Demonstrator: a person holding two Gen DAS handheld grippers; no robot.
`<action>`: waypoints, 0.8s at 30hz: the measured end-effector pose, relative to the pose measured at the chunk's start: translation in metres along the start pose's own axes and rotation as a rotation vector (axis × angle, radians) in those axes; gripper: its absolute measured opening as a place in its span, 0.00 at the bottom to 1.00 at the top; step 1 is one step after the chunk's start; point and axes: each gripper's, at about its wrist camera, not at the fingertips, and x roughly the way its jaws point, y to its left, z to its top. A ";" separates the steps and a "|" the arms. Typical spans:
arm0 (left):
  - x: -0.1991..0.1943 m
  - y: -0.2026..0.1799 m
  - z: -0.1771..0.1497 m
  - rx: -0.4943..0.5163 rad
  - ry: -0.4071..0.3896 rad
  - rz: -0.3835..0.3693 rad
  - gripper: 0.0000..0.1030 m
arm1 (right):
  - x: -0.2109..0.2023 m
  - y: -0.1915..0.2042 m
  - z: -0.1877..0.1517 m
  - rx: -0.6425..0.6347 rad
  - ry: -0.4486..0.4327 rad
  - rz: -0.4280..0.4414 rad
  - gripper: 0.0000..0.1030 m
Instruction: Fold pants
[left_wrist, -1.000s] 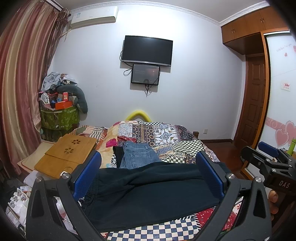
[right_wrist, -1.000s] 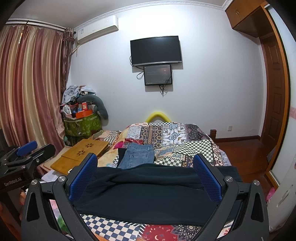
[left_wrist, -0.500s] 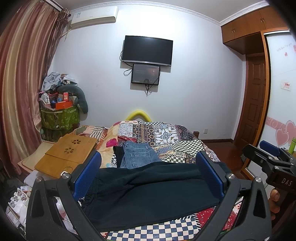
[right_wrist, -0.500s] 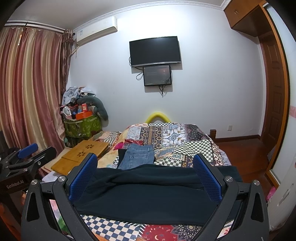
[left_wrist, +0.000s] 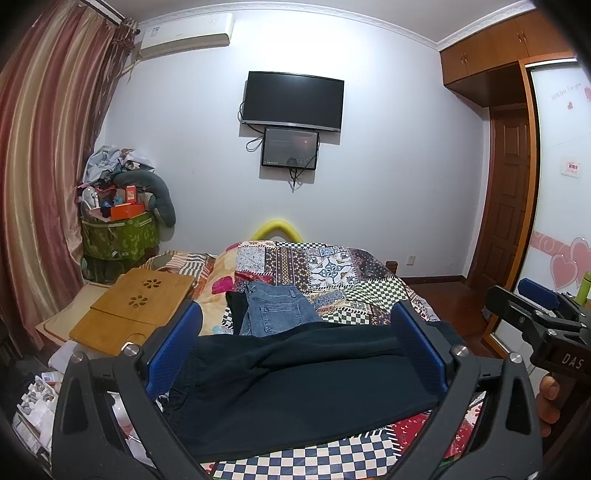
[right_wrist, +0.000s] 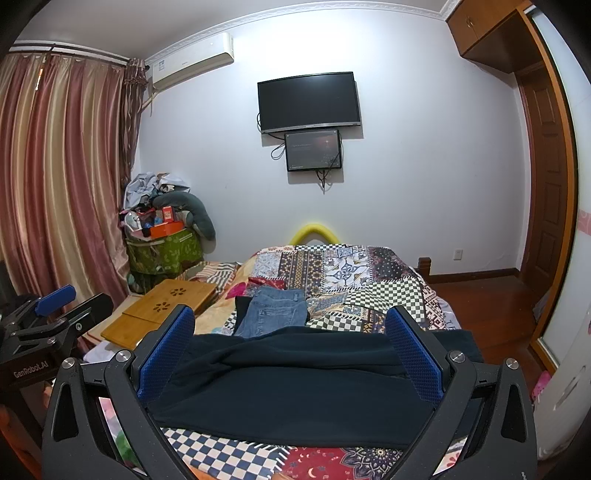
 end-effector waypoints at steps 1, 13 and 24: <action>0.000 0.000 0.000 -0.001 0.000 0.000 1.00 | 0.000 0.000 0.000 -0.001 -0.001 0.000 1.00; 0.001 -0.002 0.001 0.000 -0.005 0.008 1.00 | 0.000 0.000 0.000 -0.001 0.002 0.000 1.00; 0.001 -0.004 -0.001 -0.002 -0.003 0.003 1.00 | 0.001 -0.001 0.001 0.004 0.004 0.002 1.00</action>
